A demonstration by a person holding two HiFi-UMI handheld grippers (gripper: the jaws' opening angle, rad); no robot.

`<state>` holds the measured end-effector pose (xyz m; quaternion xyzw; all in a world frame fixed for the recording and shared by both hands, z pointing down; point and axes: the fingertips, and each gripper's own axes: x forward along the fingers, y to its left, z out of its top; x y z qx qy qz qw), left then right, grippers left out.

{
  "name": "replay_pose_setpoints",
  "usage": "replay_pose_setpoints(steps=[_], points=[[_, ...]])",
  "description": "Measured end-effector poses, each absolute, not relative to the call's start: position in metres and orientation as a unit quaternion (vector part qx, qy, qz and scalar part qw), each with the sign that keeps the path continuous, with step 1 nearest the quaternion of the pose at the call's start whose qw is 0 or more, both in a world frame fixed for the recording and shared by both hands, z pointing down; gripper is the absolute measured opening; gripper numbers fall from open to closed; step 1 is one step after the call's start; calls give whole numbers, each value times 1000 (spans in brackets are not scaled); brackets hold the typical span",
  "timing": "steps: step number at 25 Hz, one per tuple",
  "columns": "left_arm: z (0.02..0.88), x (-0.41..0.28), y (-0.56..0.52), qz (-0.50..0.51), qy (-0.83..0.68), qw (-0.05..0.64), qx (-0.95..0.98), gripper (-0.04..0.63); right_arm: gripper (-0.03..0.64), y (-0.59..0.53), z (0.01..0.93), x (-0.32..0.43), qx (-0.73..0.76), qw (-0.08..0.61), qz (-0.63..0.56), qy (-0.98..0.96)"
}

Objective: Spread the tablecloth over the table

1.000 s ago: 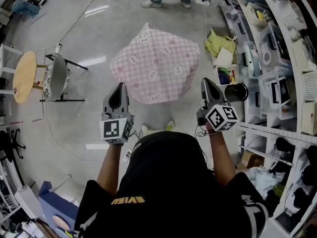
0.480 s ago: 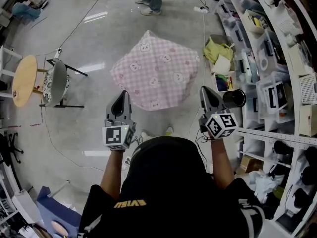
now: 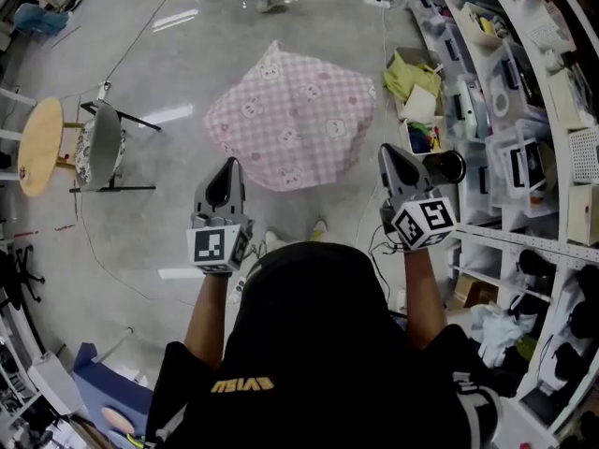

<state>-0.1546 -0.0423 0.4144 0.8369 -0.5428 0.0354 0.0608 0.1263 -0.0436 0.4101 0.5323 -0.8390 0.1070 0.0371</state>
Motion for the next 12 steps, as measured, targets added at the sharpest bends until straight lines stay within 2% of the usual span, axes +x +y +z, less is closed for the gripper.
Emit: replay_pose_setpoints(steps=[8, 12], points=[[435, -156, -45, 41, -545, 70, 835, 17, 2, -45, 388, 141, 511, 82, 42, -855], [484, -176, -31, 63, -568, 85, 816, 17, 2, -45, 408, 151, 499, 94, 45, -860]])
